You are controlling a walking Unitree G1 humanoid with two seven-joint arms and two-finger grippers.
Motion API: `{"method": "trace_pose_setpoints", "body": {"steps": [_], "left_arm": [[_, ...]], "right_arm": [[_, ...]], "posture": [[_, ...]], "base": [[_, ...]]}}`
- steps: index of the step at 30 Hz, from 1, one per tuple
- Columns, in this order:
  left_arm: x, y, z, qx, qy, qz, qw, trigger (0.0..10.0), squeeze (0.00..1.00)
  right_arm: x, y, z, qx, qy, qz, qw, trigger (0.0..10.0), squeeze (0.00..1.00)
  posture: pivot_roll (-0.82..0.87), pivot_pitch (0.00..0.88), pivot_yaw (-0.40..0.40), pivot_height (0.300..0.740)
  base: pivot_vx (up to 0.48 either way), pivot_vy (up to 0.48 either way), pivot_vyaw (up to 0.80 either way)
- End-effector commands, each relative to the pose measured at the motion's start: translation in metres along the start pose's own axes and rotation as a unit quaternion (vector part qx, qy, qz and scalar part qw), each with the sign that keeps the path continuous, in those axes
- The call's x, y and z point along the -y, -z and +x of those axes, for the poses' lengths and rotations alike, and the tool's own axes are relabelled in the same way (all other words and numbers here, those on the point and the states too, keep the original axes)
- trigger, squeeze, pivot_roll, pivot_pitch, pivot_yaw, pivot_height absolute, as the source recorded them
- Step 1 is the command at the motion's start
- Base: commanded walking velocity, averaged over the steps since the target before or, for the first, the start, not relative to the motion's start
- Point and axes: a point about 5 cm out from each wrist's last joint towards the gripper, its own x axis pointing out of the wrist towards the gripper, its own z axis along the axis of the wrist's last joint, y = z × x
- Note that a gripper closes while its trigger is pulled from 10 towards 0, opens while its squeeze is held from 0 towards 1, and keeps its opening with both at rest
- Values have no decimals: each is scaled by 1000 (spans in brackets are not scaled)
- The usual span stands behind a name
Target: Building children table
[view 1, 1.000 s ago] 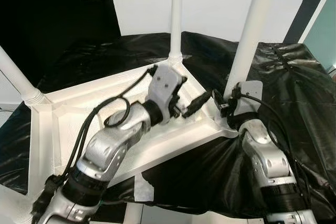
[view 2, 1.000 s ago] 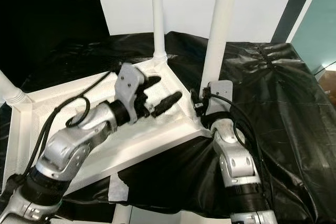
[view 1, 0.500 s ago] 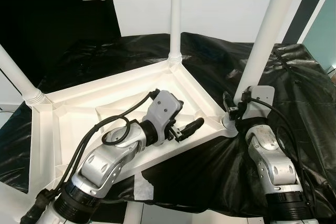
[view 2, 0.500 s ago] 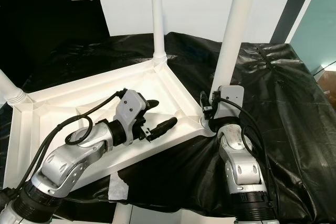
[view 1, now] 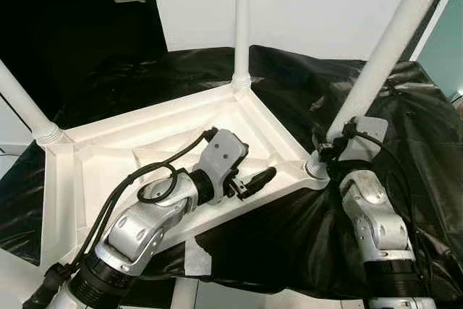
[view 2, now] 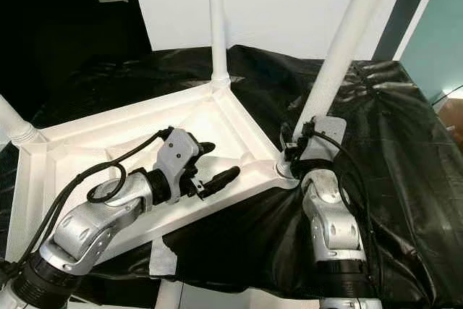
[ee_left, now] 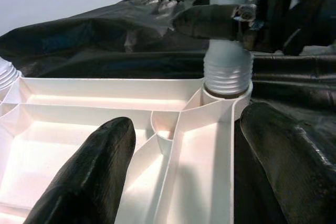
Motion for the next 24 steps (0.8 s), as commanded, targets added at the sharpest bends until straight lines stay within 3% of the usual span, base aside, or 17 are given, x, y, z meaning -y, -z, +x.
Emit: {"method": "trace_pose_setpoints", "body": {"steps": [1,13,14,16,17,19,24], "left_arm": [[10,-2,-1,-2,70,9,998,10000,0],[10,-3,-2,-2,69,11,998,10000,0],[10,-3,-2,-2,69,12,998,10000,0],[9,-4,-2,-1,68,14,998,10000,0],[9,-5,-2,0,68,14,998,10000,0],[10,-6,-2,1,72,17,997,10000,0],[10,-6,-4,1,74,18,997,10000,0]], "right_arm": [[7,16,-2,-45,3,4,999,10000,0],[9,26,-4,-65,12,50,997,10000,0],[10,27,-6,-66,11,39,997,10000,0],[7,31,-9,-51,-20,-96,994,10000,0],[4,36,-12,-48,-42,-129,990,10000,0],[3,45,-17,-60,-55,-107,991,10000,0],[1,50,-22,-62,-72,-112,989,10000,0]], "posture": [[-37,0,12,740],[-36,0,6,740],[-36,0,4,740],[-37,0,5,740],[-37,0,7,740],[-34,0,4,740],[-34,0,7,740]], "base": [[0,0,0],[0,0,0],[0,0,0],[0,0,0],[0,0,0],[0,0,0],[0,0,0]]}}
